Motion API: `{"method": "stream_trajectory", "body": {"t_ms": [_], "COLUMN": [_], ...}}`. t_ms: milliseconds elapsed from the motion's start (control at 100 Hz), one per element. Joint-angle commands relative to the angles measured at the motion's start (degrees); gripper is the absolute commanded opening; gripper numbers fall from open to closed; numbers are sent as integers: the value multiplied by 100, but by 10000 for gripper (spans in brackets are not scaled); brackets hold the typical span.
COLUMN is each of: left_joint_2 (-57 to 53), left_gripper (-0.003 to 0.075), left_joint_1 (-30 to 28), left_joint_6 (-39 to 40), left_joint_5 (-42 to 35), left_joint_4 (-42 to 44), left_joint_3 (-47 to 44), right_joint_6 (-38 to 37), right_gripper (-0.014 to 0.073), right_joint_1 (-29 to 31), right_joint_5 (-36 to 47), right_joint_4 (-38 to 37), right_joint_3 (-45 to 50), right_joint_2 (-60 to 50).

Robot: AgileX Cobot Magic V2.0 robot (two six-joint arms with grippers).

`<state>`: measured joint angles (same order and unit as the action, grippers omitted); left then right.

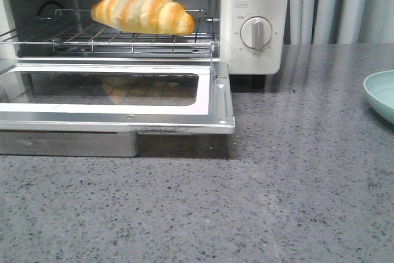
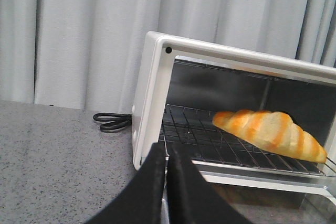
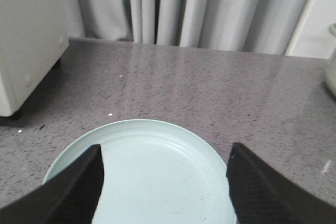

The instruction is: Put bread in oven

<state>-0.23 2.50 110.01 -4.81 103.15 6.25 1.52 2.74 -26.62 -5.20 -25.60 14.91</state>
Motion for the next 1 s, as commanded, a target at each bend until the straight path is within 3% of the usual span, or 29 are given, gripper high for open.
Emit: {"method": "stream_trajectory", "body": {"t_ms": [0, 440, 780, 990], "left_joint_2": [-162, -162, -162, -162], "left_gripper": [-21, -21, -21, -21], "left_joint_1": [11, 11, 11, 11], "left_joint_6": [45, 45, 45, 45], "left_joint_5": [128, 128, 128, 128], "left_joint_4": [-92, -92, -92, -92], "left_joint_3": [160, 160, 160, 160], "right_joint_6": [-20, -98, -353, -353], "right_gripper": [452, 452, 452, 452], "right_joint_1": [198, 262, 262, 262], "right_joint_5": [866, 2169, 2472, 2224], "right_joint_4": [24, 35, 60, 60], "right_joint_3": [291, 2180, 2696, 2693], "right_joint_2": [-419, -1631, -1631, -1631]}}
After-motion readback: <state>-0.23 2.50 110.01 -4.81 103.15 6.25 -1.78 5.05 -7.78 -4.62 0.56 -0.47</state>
